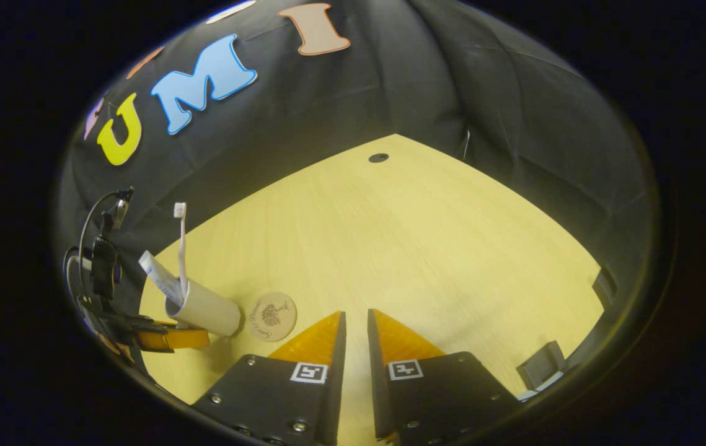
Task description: Put the toothbrush and toothpaste on the desktop into the cup, then pick up the cup and place it on the coaster on the desktop.
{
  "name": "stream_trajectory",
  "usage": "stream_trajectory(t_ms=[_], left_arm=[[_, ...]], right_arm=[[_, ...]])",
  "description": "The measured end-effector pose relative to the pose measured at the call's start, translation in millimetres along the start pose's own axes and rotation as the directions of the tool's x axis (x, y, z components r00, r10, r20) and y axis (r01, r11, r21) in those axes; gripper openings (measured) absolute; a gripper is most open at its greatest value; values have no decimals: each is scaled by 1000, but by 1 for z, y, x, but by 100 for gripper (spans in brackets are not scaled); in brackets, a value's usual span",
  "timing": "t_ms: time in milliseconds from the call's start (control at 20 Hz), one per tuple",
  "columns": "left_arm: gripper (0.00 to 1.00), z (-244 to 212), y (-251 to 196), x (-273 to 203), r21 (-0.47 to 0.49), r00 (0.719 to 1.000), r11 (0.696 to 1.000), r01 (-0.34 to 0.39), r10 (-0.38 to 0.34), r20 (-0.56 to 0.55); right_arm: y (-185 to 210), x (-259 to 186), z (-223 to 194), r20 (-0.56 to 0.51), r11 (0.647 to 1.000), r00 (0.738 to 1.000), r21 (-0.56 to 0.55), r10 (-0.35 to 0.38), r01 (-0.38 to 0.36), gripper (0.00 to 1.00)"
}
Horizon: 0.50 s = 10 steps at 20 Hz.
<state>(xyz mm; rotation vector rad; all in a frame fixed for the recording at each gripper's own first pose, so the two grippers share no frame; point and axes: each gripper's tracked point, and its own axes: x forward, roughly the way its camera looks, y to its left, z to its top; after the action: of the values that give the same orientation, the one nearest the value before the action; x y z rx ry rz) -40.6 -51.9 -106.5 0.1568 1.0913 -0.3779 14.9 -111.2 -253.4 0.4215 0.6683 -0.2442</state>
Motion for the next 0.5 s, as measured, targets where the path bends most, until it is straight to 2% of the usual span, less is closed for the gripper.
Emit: stream_trajectory(t_ms=[500], left_arm=[[33, 14, -40, 15, 54, 999, 998, 39, -38, -17]], right_arm=[[-20, -8, 2, 6, 999, 1000, 40, -29, 29, 21]])
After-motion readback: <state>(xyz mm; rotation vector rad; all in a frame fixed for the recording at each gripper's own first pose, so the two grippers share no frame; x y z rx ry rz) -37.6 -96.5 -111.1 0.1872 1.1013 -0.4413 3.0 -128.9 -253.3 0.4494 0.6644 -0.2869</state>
